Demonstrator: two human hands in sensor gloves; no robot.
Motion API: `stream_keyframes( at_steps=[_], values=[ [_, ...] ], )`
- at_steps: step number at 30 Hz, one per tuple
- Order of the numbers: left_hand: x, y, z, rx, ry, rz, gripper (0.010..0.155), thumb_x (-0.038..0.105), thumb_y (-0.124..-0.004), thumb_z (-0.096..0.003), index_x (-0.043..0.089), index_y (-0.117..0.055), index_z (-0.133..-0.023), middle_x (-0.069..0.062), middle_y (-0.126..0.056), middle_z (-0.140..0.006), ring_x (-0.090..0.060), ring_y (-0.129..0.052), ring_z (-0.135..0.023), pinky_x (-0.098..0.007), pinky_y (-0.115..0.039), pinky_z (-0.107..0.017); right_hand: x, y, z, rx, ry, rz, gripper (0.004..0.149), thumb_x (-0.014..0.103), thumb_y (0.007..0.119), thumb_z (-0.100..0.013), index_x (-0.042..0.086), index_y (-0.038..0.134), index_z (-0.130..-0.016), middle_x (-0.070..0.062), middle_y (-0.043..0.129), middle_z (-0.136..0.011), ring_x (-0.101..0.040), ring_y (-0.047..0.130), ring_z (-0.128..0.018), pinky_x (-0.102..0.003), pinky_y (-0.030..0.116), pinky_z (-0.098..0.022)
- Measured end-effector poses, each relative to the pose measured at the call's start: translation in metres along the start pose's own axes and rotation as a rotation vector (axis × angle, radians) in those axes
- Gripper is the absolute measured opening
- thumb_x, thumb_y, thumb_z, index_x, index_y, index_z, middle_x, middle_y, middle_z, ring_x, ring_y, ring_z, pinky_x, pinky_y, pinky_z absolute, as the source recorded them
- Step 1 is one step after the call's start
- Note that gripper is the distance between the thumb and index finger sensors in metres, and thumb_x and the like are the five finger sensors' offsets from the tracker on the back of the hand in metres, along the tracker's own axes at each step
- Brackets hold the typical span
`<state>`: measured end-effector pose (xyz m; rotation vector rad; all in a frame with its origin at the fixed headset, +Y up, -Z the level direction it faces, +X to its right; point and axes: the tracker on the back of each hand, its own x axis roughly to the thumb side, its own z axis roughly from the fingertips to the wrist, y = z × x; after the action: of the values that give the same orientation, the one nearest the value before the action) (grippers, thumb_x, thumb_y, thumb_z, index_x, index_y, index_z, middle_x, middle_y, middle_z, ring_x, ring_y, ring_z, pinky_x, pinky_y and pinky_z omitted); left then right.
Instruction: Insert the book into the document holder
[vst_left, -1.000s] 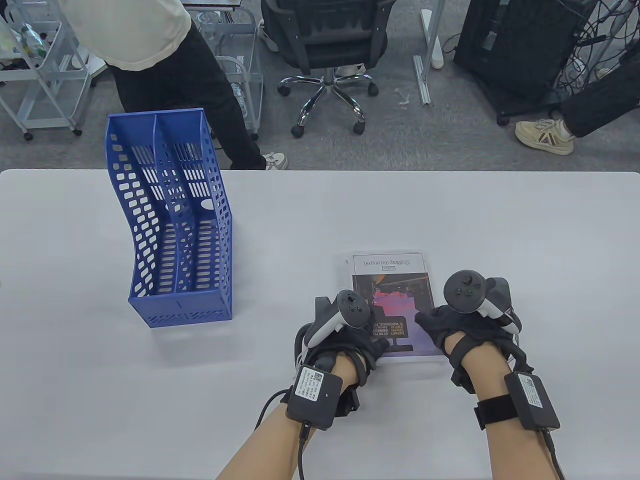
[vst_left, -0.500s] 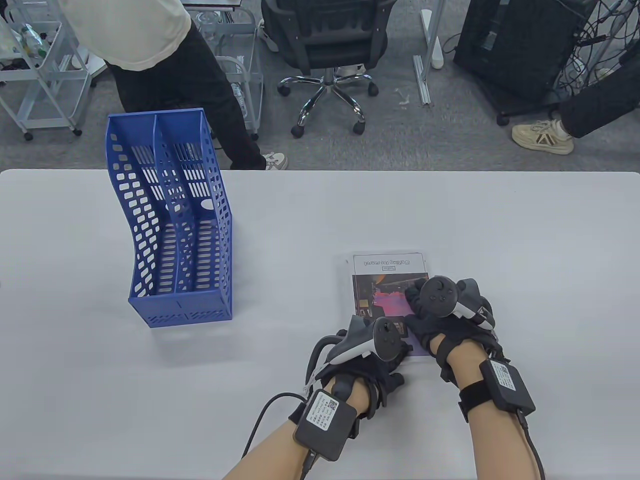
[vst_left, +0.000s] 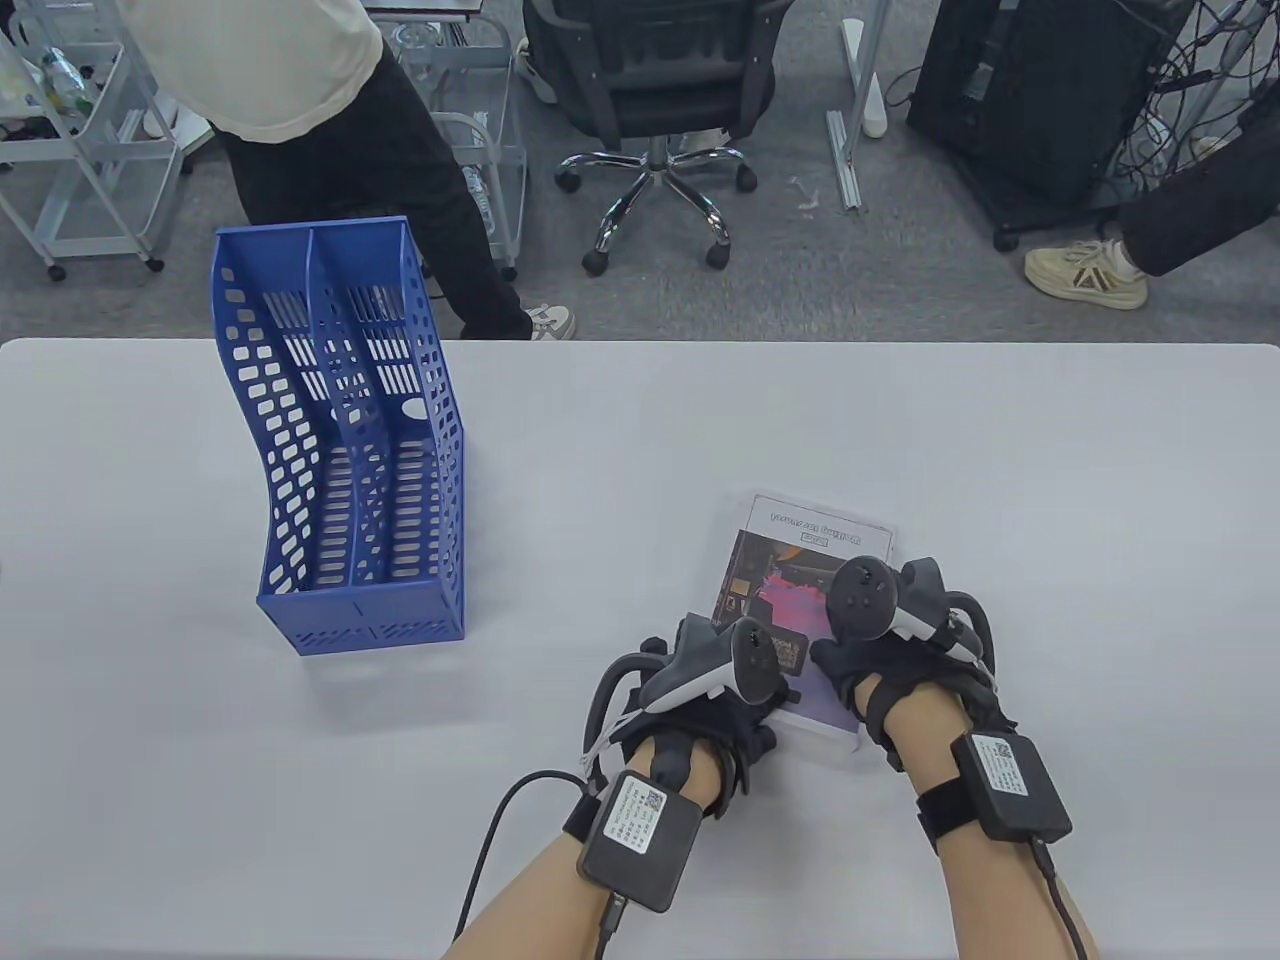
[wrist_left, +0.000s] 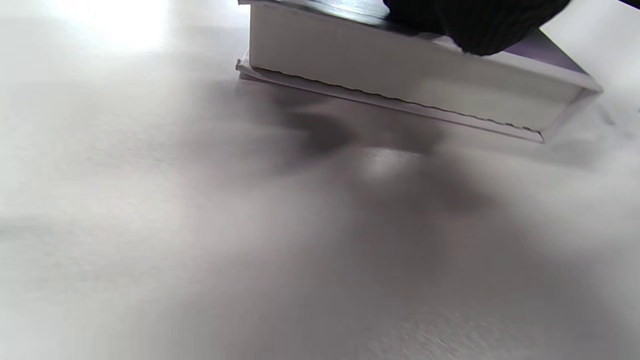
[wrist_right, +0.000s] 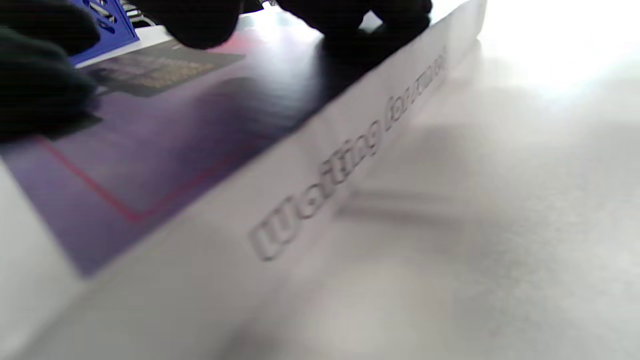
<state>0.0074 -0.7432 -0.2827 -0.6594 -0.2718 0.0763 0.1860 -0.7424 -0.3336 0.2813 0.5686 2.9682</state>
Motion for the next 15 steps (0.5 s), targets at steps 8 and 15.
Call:
stream_keyframes(
  at_steps=[8, 15],
  values=[
    [-0.042, 0.013, -0.011, 0.093, 0.147, 0.043, 0.063, 0.063, -0.065, -0.0426, 0.059, -0.043, -0.102, 0.011, -0.01, -0.114, -0.024, -0.006, -0.11, -0.057, -0.015, -0.075, 0.033, -0.003, 0.013, 0.04, -0.063, 0.053, 0.068, 0.046, 0.07, -0.046, -0.008, 0.064, -0.087, -0.039, 0.067, -0.089, -0.061, 0.054, -0.088, -0.075, 0.05, -0.056],
    [-0.06, 0.016, -0.026, 0.166, 0.208, 0.084, 0.067, 0.065, -0.065, -0.0413, 0.059, -0.037, -0.102, 0.011, -0.01, -0.115, -0.024, -0.007, -0.111, -0.057, -0.016, -0.075, 0.055, -0.002, 0.024, 0.075, -0.145, 0.016, 0.067, 0.047, 0.071, -0.045, -0.009, 0.073, -0.082, -0.04, 0.075, -0.083, -0.06, 0.063, -0.085, -0.074, 0.056, -0.054]
  ],
)
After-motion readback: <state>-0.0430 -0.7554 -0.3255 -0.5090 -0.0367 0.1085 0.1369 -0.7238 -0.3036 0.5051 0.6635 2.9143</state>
